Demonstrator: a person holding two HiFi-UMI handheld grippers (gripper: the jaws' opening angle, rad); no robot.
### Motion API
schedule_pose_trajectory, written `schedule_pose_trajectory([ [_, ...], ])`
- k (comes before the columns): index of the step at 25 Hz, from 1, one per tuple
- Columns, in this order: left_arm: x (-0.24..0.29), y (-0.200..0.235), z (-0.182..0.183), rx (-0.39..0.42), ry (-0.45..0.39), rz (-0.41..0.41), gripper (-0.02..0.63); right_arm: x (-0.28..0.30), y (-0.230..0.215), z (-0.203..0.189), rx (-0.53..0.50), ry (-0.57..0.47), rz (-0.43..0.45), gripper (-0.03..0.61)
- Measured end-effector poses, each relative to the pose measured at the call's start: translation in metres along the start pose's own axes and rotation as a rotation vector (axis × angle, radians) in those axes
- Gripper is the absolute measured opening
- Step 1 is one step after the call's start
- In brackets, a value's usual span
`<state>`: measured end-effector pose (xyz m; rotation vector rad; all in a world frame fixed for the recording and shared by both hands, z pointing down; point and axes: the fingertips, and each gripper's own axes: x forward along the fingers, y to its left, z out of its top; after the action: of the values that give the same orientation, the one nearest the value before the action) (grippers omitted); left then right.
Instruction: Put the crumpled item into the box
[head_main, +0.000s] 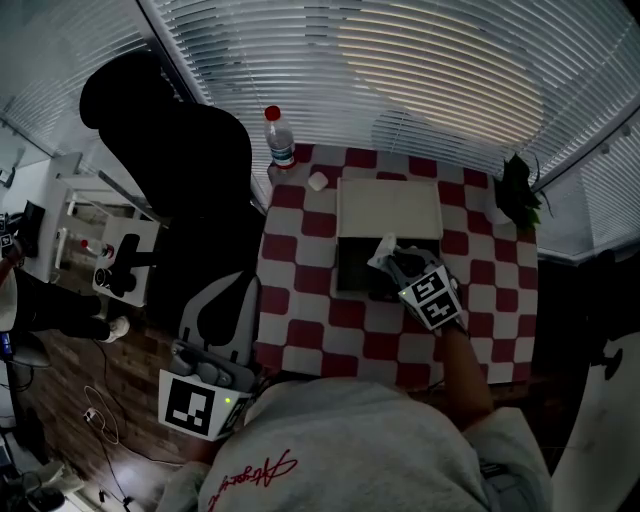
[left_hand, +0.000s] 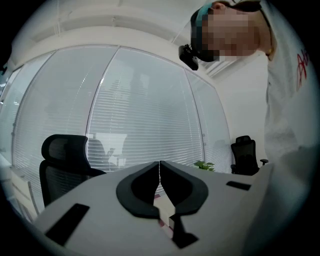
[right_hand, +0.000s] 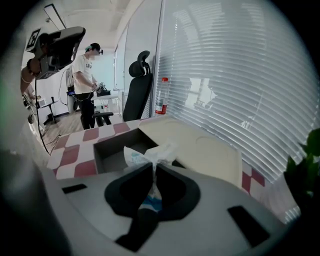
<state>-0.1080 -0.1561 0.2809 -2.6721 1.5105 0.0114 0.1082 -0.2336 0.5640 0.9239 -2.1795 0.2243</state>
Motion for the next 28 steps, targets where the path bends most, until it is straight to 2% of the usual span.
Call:
schedule_pose_trajectory([
  [7, 0.000, 0.001, 0.000, 0.003, -0.004, 0.005, 0.018, 0.005, 0.001, -0.005, -0.014, 0.030, 0.006, 0.032],
  [11, -0.001, 0.000, -0.006, -0.015, 0.040, 0.003, 0.018, 0.008, 0.000, -0.007, -0.015, 0.048, 0.009, 0.032],
  [16, 0.002, 0.003, -0.003, -0.005, 0.004, 0.010, 0.018, 0.011, 0.001, -0.011, -0.015, 0.069, 0.018, 0.032],
  [21, 0.001, 0.003, -0.006, -0.015, 0.029, 0.008, 0.018, 0.015, -0.001, -0.014, -0.059, 0.089, 0.009, 0.034],
  [28, 0.003, 0.005, -0.006, -0.011, 0.024, 0.012, 0.018, 0.018, 0.002, -0.017, -0.037, 0.104, 0.027, 0.034],
])
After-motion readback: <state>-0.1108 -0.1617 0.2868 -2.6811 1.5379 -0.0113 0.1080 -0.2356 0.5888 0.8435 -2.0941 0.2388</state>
